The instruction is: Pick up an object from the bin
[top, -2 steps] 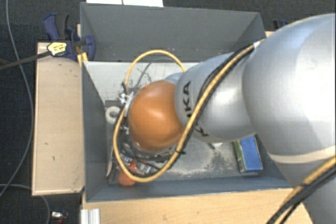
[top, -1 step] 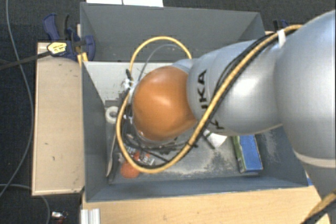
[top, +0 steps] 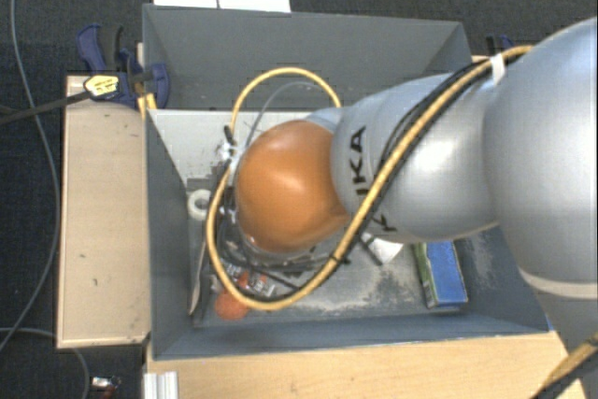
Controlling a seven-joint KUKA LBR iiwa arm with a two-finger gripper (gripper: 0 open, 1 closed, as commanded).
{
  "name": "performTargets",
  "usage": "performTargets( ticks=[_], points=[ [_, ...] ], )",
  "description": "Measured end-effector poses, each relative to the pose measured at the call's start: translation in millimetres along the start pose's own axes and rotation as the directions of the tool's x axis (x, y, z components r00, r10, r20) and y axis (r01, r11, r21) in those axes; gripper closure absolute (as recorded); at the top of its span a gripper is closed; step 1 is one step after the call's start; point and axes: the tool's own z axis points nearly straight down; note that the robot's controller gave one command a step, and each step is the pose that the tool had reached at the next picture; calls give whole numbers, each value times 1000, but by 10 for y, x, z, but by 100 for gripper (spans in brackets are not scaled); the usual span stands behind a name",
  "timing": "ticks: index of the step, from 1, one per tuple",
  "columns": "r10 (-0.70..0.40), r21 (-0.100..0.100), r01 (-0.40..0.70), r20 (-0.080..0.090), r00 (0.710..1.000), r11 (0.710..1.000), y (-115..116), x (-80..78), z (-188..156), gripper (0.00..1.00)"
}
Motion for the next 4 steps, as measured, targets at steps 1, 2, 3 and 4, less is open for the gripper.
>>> performTargets(
  ticks=[1, 2, 3, 4],
  points=[
    [4, -2, -4, -2, 1000, 1000, 7, 7, -87, 100],
    [8, -2, -8, 0, 1000, 1000, 6, -1, -357, 100],
    [16, 0, -16, 3, 1000, 1000, 2, -10, -532, 100],
    [21, 1, -21, 6, 1000, 1000, 0, -16, -615, 100]
  ],
)
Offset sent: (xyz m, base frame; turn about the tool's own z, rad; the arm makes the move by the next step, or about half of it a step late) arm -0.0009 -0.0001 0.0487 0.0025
